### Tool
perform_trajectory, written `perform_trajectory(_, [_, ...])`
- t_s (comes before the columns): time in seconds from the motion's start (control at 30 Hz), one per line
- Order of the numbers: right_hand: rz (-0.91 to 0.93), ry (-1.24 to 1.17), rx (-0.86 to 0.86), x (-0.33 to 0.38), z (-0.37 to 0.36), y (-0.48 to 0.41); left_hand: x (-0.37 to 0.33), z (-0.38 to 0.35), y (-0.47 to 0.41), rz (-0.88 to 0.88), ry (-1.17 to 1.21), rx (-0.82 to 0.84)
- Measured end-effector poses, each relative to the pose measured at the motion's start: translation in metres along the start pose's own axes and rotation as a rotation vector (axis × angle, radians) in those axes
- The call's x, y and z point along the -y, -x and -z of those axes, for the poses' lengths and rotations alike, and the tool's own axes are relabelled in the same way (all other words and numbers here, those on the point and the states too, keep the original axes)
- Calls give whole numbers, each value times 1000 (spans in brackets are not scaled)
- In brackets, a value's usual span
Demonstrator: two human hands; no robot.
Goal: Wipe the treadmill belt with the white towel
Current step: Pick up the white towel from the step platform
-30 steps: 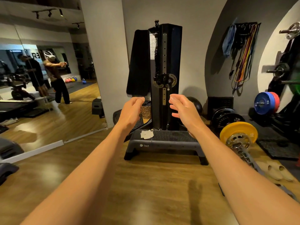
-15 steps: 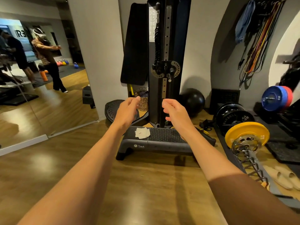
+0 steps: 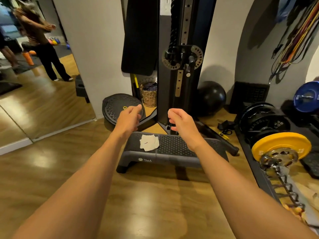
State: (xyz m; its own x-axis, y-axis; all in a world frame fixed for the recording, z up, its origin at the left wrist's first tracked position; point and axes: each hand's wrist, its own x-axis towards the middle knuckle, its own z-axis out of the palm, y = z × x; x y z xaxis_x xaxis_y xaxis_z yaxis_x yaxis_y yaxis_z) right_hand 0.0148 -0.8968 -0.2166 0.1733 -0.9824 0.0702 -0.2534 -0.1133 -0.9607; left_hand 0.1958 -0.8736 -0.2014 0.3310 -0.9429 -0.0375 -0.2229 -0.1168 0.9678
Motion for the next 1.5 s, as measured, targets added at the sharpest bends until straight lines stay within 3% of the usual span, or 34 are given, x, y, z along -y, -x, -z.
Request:
perform_trajectory(0.4, [-225, 11, 103, -98, -61, -230, 80, -36, -223, 218, 16, -24])
perform_trajectory(0.77, [-499, 27, 131, -235, -152, -390, 227, -73, -404, 425, 11, 9])
perform_trajectory(1.1, [-740, 152, 207, -429, -215, -473, 417, -120, -493, 683, 80, -40])
perform_trajectory(1.3, [-853, 291, 141, -544, -245, -499, 522, -147, -524, 800, 90, -107])
perform_trajectory(1.5, [-859, 430, 151, -606, -267, -513, 585, -173, -539, 821, -131, -55])
